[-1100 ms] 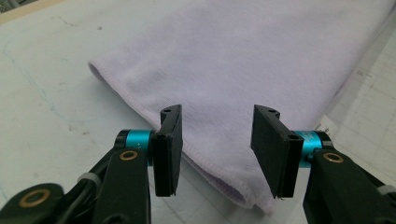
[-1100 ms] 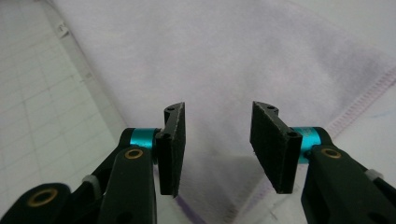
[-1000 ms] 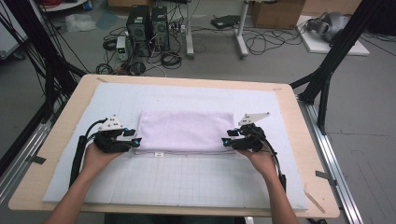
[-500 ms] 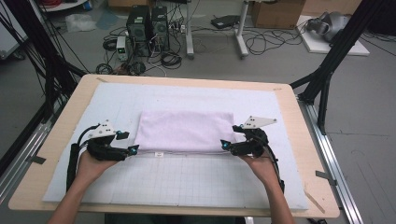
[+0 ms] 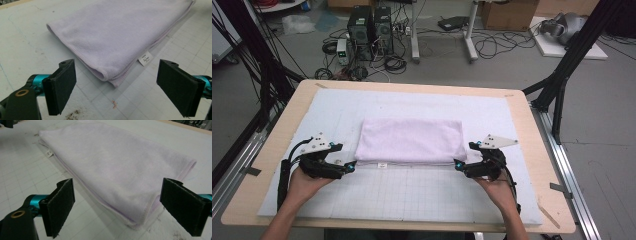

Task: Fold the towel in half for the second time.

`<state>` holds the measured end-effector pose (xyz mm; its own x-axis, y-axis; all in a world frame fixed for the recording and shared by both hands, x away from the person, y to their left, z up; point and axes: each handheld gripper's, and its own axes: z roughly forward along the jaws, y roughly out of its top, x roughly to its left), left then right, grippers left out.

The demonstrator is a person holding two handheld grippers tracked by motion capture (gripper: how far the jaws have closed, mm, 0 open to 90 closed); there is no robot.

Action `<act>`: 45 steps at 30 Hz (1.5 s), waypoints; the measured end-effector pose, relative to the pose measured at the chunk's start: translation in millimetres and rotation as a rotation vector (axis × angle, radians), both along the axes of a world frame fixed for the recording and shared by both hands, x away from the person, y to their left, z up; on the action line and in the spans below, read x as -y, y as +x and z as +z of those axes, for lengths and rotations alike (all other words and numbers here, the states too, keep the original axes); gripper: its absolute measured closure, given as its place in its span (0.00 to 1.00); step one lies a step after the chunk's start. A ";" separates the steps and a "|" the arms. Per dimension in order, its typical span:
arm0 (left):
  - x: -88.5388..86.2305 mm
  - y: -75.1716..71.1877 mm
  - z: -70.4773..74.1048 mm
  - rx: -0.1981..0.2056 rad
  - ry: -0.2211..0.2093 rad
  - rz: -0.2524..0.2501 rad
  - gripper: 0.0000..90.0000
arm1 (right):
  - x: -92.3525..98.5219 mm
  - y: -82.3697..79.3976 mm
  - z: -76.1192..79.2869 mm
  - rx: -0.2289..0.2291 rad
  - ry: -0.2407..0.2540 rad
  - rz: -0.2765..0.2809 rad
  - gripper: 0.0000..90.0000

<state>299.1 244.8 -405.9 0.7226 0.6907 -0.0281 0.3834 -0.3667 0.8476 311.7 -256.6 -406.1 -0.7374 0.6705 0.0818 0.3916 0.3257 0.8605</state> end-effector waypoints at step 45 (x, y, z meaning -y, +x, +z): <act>-7.4 -53.9 -5.7 0.036 0.022 0.010 0.13 | 18.1 -71.4 -5.6 0.062 0.004 -0.003 0.13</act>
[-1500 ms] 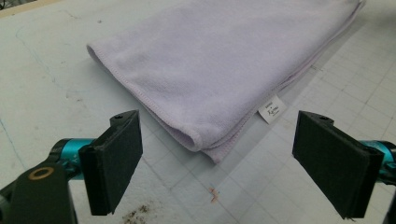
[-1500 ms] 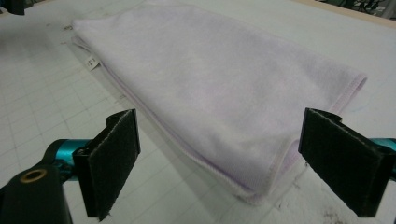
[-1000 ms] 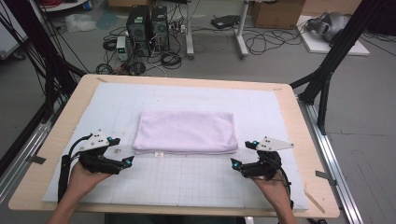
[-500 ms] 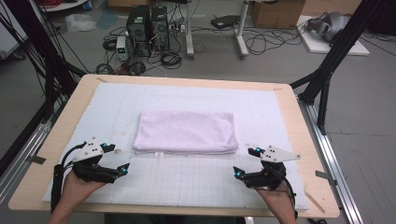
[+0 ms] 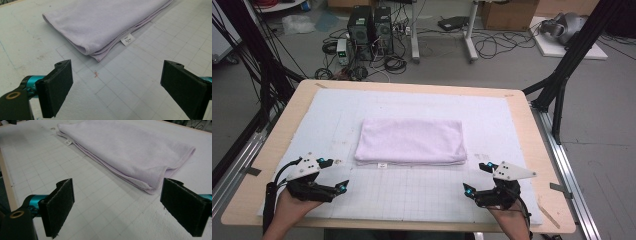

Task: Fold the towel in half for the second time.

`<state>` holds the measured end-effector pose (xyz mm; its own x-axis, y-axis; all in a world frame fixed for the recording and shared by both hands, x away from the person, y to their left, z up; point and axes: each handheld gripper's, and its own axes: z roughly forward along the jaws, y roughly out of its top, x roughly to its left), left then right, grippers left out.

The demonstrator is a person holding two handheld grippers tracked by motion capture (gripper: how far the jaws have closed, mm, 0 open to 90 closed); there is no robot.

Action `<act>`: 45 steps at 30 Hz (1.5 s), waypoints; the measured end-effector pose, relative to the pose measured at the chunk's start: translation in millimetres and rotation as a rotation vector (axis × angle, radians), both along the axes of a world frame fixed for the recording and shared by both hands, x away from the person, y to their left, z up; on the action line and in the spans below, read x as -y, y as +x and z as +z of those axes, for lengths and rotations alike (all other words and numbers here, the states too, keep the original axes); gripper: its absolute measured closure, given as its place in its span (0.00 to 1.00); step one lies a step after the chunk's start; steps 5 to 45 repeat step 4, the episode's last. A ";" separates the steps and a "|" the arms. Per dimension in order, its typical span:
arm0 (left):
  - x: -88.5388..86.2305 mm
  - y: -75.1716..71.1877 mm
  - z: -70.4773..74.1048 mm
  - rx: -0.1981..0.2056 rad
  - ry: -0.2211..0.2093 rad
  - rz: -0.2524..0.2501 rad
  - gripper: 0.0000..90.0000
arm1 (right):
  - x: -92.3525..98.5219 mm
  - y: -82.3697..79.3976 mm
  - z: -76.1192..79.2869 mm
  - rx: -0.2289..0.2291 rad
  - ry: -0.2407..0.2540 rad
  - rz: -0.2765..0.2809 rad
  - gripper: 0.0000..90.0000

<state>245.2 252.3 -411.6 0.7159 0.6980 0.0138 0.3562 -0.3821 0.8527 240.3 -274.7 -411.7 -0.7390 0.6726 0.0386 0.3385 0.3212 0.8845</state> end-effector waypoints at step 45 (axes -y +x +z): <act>2.8 0.9 -2.3 -0.003 0.006 0.000 0.13 | -0.1 1.1 -0.7 0.004 -0.014 0.001 0.13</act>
